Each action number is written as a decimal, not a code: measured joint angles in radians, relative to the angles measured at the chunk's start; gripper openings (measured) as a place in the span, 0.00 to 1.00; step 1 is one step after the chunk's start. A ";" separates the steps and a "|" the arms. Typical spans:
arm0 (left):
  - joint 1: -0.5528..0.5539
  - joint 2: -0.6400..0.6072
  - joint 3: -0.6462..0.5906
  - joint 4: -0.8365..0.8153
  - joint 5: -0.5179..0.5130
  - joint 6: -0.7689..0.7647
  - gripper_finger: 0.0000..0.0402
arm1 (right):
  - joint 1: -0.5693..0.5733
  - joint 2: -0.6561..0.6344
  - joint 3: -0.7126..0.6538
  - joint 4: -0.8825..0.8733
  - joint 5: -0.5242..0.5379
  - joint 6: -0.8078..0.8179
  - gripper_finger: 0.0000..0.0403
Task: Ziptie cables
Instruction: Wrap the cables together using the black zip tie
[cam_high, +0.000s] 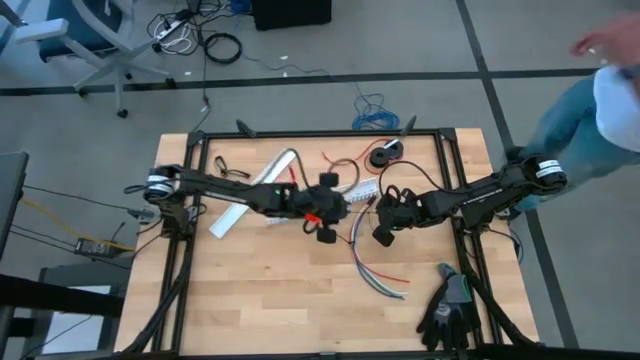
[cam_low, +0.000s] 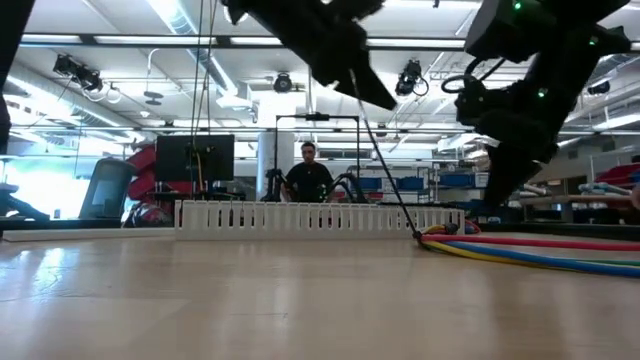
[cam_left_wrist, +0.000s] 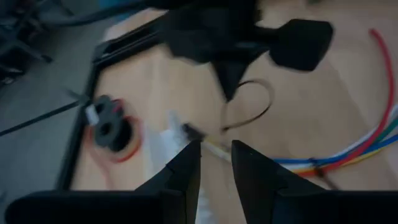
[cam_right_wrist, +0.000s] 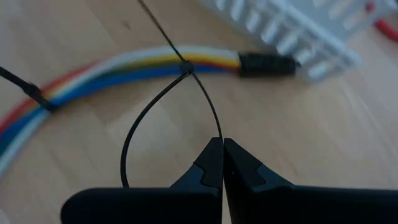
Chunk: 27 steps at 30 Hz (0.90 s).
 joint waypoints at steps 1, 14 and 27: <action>-0.008 0.024 0.015 0.000 0.001 -0.002 0.25 | -0.004 0.000 0.003 0.020 0.000 -0.018 0.00; -0.031 0.102 0.082 -0.077 -0.043 -0.018 0.25 | -0.029 -0.001 0.070 0.153 -0.053 -0.181 0.00; -0.024 0.100 0.043 -0.186 -0.158 -0.140 0.25 | -0.006 -0.001 0.083 0.145 -0.068 -0.185 0.00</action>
